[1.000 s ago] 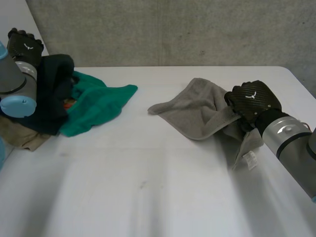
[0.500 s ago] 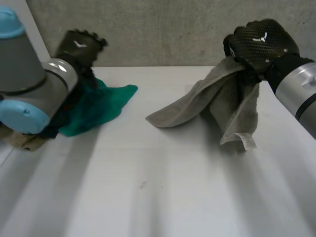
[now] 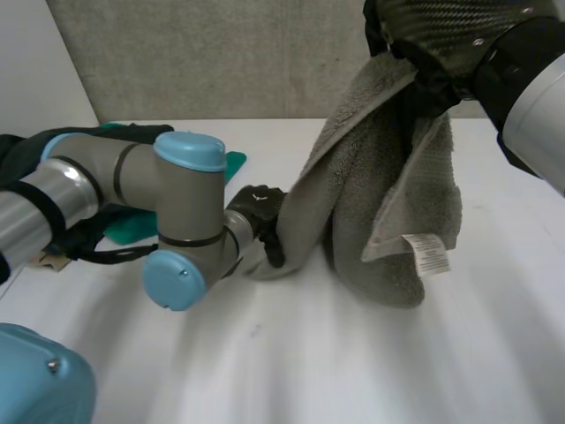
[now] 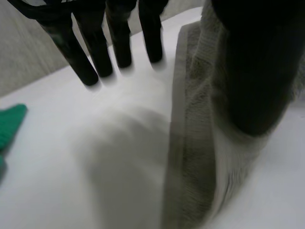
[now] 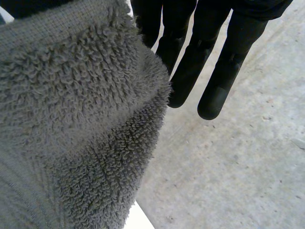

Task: Fold the laundry.

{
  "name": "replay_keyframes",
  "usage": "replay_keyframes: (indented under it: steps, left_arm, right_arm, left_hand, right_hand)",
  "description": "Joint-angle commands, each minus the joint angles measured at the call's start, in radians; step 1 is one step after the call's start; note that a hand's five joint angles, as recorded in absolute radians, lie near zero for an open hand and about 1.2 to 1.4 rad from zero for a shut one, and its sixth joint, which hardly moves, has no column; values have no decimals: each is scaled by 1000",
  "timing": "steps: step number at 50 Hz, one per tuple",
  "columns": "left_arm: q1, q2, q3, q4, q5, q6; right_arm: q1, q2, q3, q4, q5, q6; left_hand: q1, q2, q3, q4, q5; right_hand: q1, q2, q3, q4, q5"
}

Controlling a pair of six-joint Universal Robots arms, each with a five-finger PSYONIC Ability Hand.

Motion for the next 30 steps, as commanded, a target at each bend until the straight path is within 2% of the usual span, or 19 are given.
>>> replay_keyframes:
  steps: [1, 3, 4, 7, 8, 12, 14, 19, 22, 27, 30]
  left_arm:
    - [43, 16, 49, -152, -110, -126]
    - [83, 83, 23, -147, -126, -123]
    - [121, 165, -23, -138, -120, -111]
    - [169, 321, -96, -119, -89, -71]
    - [190, 434, -145, -107, -63, -30]
    - [221, 658, -256, -80, -11, 78]
    - [226, 702, -288, -54, 4, 116]
    - [217, 677, -344, -1, -17, 201]
    - [192, 565, -342, 12, -71, 250]
    - [175, 346, -217, 25, -155, 305]
    - [168, 257, -73, 28, -157, 310]
  right_arm:
    - [-77, 0, 8, 20, 40, 0]
    - [-116, 3, 30, 30, 33, -8]
    - [-163, 6, 54, 37, 20, -20]
    - [-226, 17, 89, 40, -12, -35]
    - [-263, 27, 111, 43, -39, -40]
    - [-338, 59, 157, 53, -120, -44]
    - [-357, 79, 168, 59, -148, -44]
    - [-375, 164, 191, 77, -211, -49]
    - [-369, 234, 186, 77, -216, -64]
    - [-357, 360, 134, 57, -214, -130]
    - [-342, 435, 64, 13, -205, -182]
  left_hand:
    - [830, 877, 878, 870, 871]
    - [830, 877, 878, 870, 871]
    - [830, 877, 878, 870, 871]
    - [830, 877, 878, 870, 871]
    - [830, 877, 878, 870, 871]
    - [830, 877, 878, 870, 871]
    - [830, 877, 878, 870, 871]
    - [830, 877, 878, 870, 871]
    - [830, 877, 878, 870, 871]
    - [830, 877, 878, 870, 871]
    - [830, 877, 878, 870, 871]
  right_hand:
    - [282, 224, 205, 201, 205]
    - [282, 224, 205, 201, 205]
    - [282, 224, 205, 201, 205]
    - [282, 224, 205, 201, 205]
    - [282, 224, 205, 201, 205]
    - [282, 224, 205, 201, 205]
    - [282, 224, 205, 201, 205]
    - [282, 224, 205, 201, 205]
    - [282, 224, 205, 201, 205]
    - [282, 224, 205, 201, 205]
    - [282, 224, 205, 201, 205]
